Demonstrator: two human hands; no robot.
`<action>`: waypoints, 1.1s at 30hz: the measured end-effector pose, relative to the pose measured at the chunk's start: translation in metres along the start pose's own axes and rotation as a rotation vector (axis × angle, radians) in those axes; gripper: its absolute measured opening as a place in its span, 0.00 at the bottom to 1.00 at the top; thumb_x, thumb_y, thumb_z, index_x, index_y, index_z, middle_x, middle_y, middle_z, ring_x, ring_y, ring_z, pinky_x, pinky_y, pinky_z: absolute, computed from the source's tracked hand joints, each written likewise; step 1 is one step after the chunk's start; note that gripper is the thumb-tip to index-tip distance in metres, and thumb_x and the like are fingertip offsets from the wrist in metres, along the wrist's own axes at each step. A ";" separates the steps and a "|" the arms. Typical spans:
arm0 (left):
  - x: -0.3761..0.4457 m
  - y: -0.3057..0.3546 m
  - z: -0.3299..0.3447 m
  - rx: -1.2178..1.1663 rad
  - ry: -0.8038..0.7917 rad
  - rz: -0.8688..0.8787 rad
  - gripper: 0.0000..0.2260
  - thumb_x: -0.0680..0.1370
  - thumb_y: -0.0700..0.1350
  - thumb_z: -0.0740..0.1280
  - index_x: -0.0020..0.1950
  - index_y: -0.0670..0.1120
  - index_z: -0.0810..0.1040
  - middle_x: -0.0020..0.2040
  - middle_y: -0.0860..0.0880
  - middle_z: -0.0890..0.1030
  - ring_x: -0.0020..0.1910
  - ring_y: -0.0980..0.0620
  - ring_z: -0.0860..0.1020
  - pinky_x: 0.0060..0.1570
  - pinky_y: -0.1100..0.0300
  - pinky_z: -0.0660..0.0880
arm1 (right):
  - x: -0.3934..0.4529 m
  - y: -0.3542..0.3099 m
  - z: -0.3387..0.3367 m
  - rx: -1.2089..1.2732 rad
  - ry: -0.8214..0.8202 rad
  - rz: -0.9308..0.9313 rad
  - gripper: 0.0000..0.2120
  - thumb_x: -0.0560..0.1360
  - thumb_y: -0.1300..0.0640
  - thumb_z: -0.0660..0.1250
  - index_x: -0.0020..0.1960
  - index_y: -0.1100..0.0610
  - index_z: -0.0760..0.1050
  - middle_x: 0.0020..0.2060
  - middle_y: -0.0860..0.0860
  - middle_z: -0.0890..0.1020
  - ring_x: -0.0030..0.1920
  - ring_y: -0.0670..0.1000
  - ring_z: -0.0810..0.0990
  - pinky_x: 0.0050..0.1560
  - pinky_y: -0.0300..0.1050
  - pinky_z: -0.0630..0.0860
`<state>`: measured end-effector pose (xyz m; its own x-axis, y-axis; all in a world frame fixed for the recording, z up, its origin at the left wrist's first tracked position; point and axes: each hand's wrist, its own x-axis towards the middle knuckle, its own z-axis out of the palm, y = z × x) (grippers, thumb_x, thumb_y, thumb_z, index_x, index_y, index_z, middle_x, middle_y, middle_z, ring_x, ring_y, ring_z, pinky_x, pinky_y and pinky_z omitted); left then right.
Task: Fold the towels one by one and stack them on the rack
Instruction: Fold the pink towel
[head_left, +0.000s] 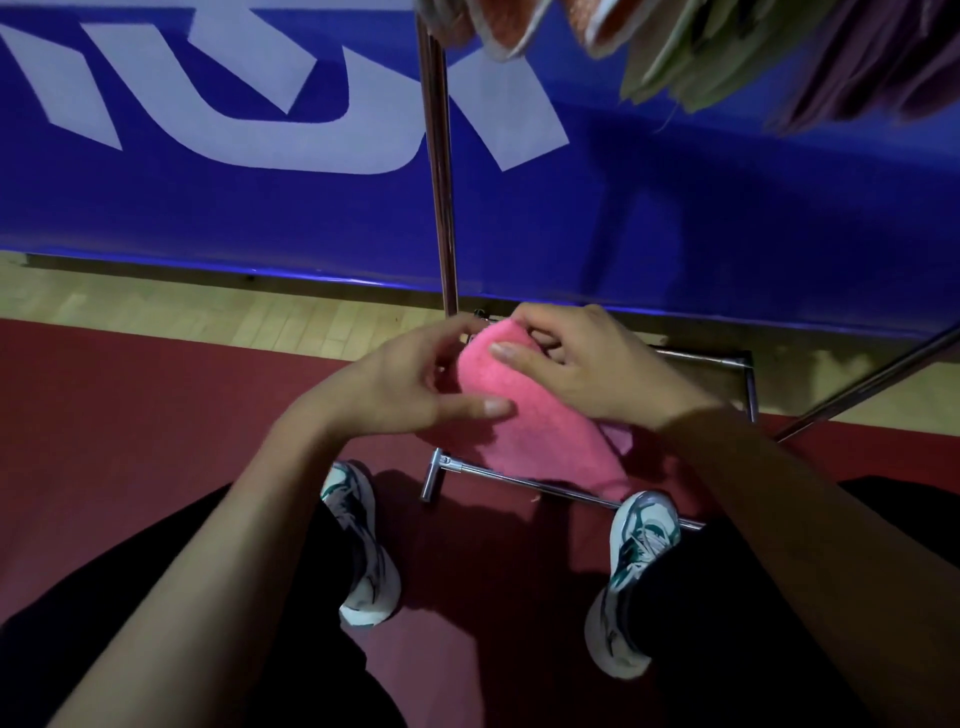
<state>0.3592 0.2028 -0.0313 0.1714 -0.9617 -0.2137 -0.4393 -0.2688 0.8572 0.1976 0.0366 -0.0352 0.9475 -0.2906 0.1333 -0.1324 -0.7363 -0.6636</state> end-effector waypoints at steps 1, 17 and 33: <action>0.004 0.003 0.006 0.057 -0.009 0.018 0.16 0.77 0.51 0.77 0.62 0.48 0.81 0.51 0.48 0.87 0.47 0.51 0.86 0.46 0.53 0.84 | 0.001 -0.001 0.001 0.016 -0.004 0.006 0.10 0.80 0.44 0.69 0.44 0.46 0.71 0.31 0.37 0.76 0.34 0.40 0.76 0.39 0.36 0.73; -0.014 -0.006 -0.026 0.193 0.442 0.042 0.06 0.83 0.47 0.69 0.48 0.58 0.80 0.39 0.64 0.83 0.39 0.68 0.79 0.38 0.70 0.72 | 0.006 0.032 0.010 -0.086 -0.266 0.141 0.22 0.72 0.33 0.67 0.52 0.51 0.80 0.44 0.46 0.84 0.46 0.49 0.81 0.51 0.51 0.79; -0.014 -0.017 -0.041 0.253 0.559 0.020 0.05 0.82 0.45 0.70 0.52 0.56 0.81 0.43 0.59 0.84 0.40 0.64 0.79 0.41 0.64 0.74 | 0.005 0.045 -0.006 0.122 -0.126 0.201 0.11 0.74 0.46 0.77 0.51 0.50 0.81 0.41 0.47 0.85 0.41 0.50 0.85 0.51 0.54 0.83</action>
<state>0.4003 0.2233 -0.0240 0.5670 -0.8120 0.1382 -0.6314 -0.3206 0.7061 0.1949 -0.0018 -0.0603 0.9356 -0.3392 -0.0979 -0.2928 -0.5905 -0.7520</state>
